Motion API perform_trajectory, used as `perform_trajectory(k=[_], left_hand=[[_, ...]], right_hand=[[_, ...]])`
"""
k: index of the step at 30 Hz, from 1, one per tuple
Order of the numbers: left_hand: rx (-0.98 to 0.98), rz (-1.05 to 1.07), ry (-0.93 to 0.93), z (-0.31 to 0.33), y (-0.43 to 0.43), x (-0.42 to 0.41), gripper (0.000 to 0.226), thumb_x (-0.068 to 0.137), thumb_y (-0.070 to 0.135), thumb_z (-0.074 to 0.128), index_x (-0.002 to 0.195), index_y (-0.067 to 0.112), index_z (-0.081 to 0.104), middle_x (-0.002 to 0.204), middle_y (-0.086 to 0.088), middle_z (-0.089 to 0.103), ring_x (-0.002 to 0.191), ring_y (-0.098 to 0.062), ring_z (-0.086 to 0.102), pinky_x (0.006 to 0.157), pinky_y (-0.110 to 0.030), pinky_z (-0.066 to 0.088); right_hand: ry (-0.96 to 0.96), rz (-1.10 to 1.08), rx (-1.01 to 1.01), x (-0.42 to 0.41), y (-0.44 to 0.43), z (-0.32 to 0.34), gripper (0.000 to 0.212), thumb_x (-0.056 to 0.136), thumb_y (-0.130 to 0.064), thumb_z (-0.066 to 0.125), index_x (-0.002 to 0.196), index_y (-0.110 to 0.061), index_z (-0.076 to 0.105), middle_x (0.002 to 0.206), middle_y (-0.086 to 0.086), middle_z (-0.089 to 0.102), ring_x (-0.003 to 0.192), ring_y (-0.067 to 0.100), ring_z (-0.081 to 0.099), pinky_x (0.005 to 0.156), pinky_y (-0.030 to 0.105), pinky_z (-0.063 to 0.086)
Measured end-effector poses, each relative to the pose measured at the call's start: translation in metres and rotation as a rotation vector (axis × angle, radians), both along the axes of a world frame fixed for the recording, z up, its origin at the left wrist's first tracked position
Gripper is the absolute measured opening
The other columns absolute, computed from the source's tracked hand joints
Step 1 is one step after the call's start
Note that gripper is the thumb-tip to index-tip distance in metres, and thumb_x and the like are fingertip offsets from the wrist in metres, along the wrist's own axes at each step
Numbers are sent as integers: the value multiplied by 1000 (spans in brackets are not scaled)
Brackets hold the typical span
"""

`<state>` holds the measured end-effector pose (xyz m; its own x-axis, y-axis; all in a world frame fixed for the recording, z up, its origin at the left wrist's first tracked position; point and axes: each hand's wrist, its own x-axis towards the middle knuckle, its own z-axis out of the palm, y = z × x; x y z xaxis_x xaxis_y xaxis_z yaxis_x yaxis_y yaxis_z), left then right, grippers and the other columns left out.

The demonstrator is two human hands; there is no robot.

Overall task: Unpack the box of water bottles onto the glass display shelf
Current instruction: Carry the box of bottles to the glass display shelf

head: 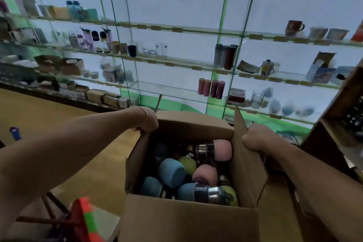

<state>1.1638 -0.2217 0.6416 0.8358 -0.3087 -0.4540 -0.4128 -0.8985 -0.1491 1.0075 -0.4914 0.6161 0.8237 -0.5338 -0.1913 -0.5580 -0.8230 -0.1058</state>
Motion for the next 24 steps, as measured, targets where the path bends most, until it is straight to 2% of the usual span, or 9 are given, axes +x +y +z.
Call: perform_trajectory(k=[1,3,5,9,13,15,17,20,24], left_hand=[[8,-11,-18,4,0,15,21,90,4,38,79,2,56,68,-12,52,50,-19,47,43,-24,37],[-25,-12,-45,12,1,43,25,89,4,39,69,3,53,62,-11,50,48,-19,47,43,-24,38],[-53,4,-40,13,4,72,26,90,5,39,67,5,50,63,-11,48,48,-19,46,43,-24,37],[-110,83,-37,7,11,134,19,88,6,39,73,6,50,67,-10,48,52,-19,44,45,-25,36],[-123,158,-17,-4,9,194,18,90,5,40,78,6,53,67,-9,47,50,-17,43,42,-24,34],[-115,207,53,-18,8,230,17,92,8,46,76,11,53,68,-5,50,51,-15,44,45,-24,37],[-118,267,100,-30,8,267,14,91,10,49,79,14,56,76,-4,56,54,-15,46,48,-25,38],[-64,302,127,-42,5,318,18,89,5,39,91,6,56,83,-12,54,54,-18,43,45,-25,33],[-28,357,152,-43,11,382,17,91,8,39,84,6,55,71,-9,52,50,-16,43,44,-24,32]], right_hand=[[0,14,-17,17,-1,3,22,89,-19,53,98,-1,64,112,19,65,102,32,62,74,29,48],[2,36,-42,51,-4,9,17,89,-20,53,80,-5,57,102,17,63,95,31,60,67,28,44],[-31,46,-41,87,-8,16,23,88,-20,55,69,-9,49,90,13,57,84,28,56,59,28,39],[-17,115,-84,163,-13,24,22,91,-17,49,72,-7,52,92,14,61,79,24,52,60,28,41],[8,173,-73,242,-27,2,27,88,-18,49,62,-11,45,74,7,50,74,24,52,51,28,34],[8,177,-39,282,-30,-14,26,88,-18,51,63,-14,44,72,5,48,77,25,52,54,27,36],[14,190,5,327,-33,-29,21,89,-17,51,68,-14,47,81,6,54,81,25,52,63,26,39],[55,251,32,395,-35,-46,13,89,-20,51,80,-10,53,106,14,65,87,26,56,69,27,42],[85,322,40,480,-30,-52,26,91,-20,49,105,-6,65,119,16,66,110,30,62,80,28,46]])
